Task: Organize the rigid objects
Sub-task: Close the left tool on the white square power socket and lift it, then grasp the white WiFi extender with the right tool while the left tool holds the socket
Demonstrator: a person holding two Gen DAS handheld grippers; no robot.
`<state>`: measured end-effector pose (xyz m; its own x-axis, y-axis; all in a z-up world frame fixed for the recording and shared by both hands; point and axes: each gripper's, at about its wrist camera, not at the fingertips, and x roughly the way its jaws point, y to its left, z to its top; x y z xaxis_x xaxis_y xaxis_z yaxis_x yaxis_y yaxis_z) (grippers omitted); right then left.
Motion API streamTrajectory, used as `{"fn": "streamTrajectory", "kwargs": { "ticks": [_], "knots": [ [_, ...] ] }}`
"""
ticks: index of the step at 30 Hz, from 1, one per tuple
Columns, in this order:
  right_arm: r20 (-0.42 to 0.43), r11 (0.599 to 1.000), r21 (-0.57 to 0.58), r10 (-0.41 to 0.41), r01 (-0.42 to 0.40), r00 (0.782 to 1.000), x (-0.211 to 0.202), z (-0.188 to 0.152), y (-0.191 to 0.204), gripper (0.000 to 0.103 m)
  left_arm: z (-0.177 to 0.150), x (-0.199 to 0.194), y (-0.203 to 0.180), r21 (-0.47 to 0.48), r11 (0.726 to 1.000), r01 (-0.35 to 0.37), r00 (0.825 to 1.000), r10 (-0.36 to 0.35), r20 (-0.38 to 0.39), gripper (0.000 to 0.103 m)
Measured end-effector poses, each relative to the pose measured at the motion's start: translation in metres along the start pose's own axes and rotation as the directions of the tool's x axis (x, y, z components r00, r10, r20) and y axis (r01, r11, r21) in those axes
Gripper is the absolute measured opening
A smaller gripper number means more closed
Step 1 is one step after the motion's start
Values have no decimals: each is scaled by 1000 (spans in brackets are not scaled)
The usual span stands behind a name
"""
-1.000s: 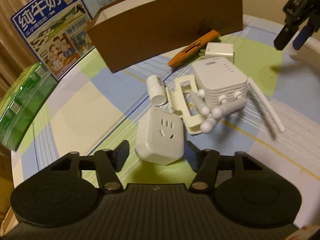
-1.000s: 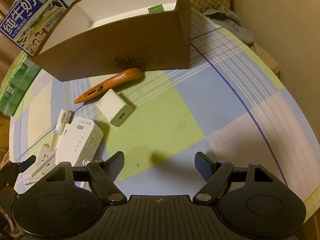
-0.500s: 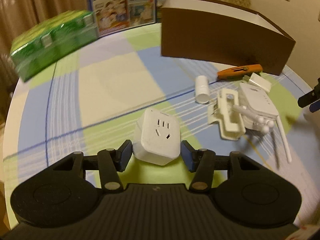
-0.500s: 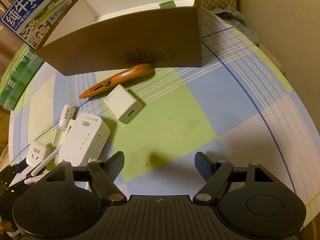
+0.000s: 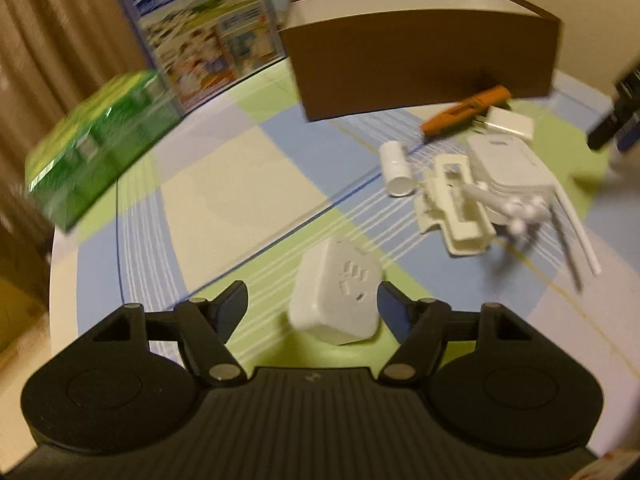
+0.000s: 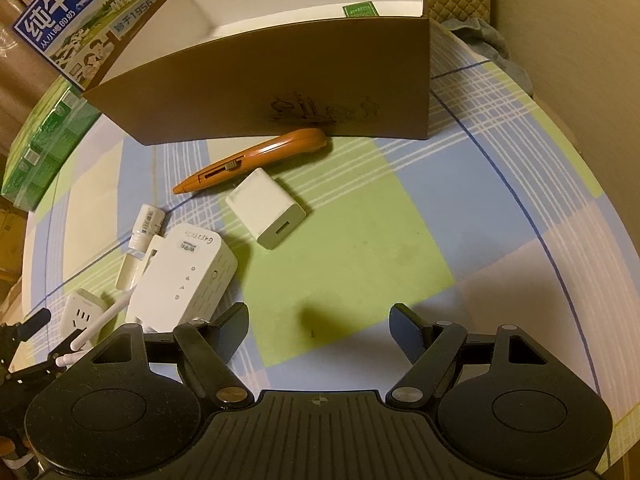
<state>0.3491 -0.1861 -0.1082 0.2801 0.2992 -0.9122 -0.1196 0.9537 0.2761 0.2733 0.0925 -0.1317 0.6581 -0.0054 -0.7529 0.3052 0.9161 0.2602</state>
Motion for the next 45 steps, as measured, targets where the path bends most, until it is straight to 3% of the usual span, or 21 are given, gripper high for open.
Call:
{"fn": "streamTrajectory", "kwargs": {
  "ticks": [5, 8, 10, 14, 17, 21, 29, 35, 43, 45],
  "knots": [
    [-1, 1000, 22, -11, 11, 1000, 1, -1, -6, 75, -3, 9, -25, 141, 990, -23, 1000, 22, 6, 68],
    [-4, 1000, 28, -13, 14, 1000, 1, -1, -8, 75, -5, 20, -33, 201, 978, -47, 999, 48, -5, 58],
    [-4, 1000, 28, -14, 14, 1000, 1, -2, -8, 75, -3, 25, -33, 212, 976, -57, 998, 60, -6, 50],
    [-6, 1000, 25, -13, 13, 1000, 1, -2, -7, 75, 1, 26, -25, 180, 983, -31, 999, 33, -9, 50],
    [-7, 1000, 20, -11, 11, 1000, 1, -2, -5, 75, 1, 24, -16, 111, 994, -13, 1000, 15, -16, 50],
    [-5, 1000, -2, 12, -12, 1000, 2, 1, 7, 74, -1, 21, 5, -49, 999, -8, 999, 6, -40, 50],
    [-37, 989, -32, 144, -145, 989, 17, 11, 56, 75, -11, 7, 42, -275, 961, -31, 997, 12, -70, 50],
    [-48, 993, -4, 120, -120, 992, 38, 21, 85, 74, -17, -2, 54, -335, 941, -59, 995, 30, -90, 50],
    [-106, 992, 90, 98, -89, 990, 66, 26, 90, 74, -20, -8, 57, -370, 928, -52, 995, 15, -100, 50],
    [-108, 995, 54, 90, -84, 990, 66, 24, 91, 65, -20, -9, 57, -376, 925, -46, 995, 10, -98, 50]
  ]
}}
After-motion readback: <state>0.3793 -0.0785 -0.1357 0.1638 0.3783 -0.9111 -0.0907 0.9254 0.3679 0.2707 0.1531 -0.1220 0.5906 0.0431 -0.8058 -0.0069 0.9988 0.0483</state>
